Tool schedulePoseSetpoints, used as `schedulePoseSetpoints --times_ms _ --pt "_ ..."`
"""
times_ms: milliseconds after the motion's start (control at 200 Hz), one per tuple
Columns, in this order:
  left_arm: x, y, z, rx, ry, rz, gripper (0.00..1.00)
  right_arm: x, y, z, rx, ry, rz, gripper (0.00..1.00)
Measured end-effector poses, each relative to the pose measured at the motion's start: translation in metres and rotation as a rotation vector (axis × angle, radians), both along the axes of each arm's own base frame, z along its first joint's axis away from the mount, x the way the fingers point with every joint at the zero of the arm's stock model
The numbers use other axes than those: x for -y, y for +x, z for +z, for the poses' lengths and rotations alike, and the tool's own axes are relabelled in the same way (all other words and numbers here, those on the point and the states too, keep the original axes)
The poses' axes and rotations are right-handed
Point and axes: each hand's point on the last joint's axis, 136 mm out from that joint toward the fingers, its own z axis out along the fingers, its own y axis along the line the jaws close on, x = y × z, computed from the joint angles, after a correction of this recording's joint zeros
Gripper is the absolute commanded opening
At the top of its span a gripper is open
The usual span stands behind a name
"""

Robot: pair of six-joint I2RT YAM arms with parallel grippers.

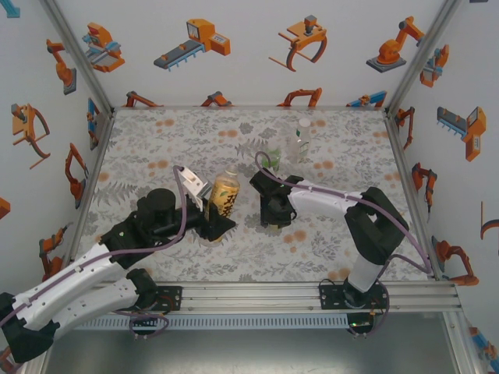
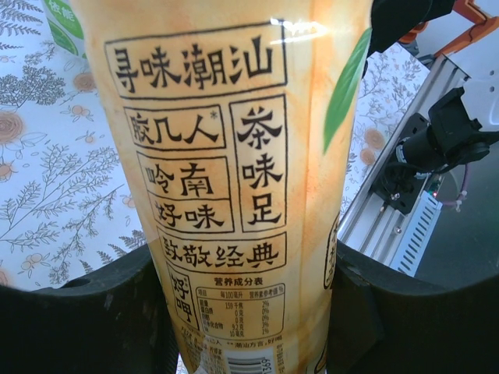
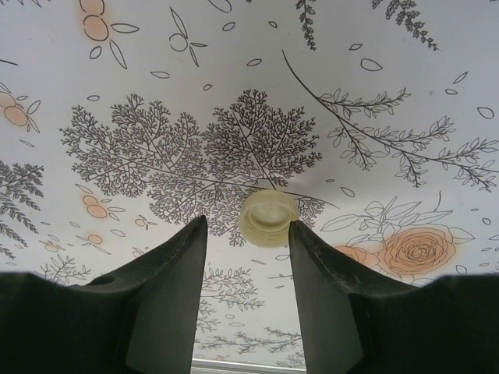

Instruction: Screw on the bottle caps

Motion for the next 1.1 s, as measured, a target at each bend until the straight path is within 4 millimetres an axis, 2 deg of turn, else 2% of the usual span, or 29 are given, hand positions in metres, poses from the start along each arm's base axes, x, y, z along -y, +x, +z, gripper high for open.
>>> schedulePoseSetpoints --times_ms 881,1102 --pt "0.0013 0.0024 -0.0042 -0.01 0.011 0.003 0.04 0.0012 0.0004 0.0026 0.007 -0.002 -0.002 0.47" --pt "0.0012 0.0024 -0.0041 -0.012 0.009 0.003 0.04 0.0022 -0.0003 -0.0034 -0.006 -0.014 -0.002 0.47"
